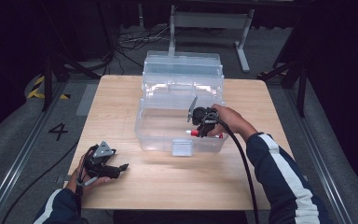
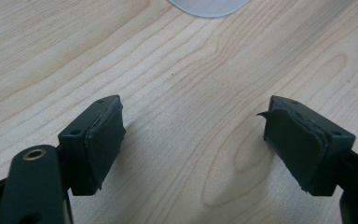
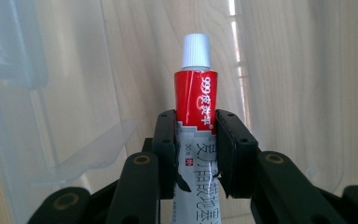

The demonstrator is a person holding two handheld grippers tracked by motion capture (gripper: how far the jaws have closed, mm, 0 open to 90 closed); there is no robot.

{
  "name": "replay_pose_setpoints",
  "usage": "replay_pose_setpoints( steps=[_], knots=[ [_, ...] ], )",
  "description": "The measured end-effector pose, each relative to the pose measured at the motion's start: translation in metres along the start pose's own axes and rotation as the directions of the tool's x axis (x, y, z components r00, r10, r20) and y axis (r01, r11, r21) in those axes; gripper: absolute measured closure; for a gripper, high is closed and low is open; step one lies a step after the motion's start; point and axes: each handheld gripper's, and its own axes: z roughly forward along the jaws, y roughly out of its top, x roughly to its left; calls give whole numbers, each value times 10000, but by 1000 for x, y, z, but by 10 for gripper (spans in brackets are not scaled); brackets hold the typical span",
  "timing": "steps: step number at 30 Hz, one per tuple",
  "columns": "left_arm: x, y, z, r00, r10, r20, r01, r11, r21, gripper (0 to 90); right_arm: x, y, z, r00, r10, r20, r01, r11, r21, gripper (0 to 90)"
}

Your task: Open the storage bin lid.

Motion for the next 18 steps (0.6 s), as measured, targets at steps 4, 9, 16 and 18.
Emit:
replay_pose_setpoints(
  steps=[4, 9, 16, 18],
  knots=[
    [0, 0, 0, 10000, 0, -2, 0, 10000, 0, 205, 1, 0, 1, 9999, -73, -84, 73, 10000, 7, 707],
    [0, 0, 0, 10000, -12, 0, 12, 10000, -6, 205, 1, -2, 0, 10000, 15, -8, -15, 10000, 43, 691],
    [0, 0, 0, 10000, -2, -1, 2, 10000, -3, 205, 0, -7, -7, 9998, 147, 118, -145, 9997, -219, 686],
    [0, 0, 0, 10000, -11, -1, 11, 10000, -5, 205, 0, -9, -9, 9996, 250, 95, -246, 9991, -350, 699]
  ],
)
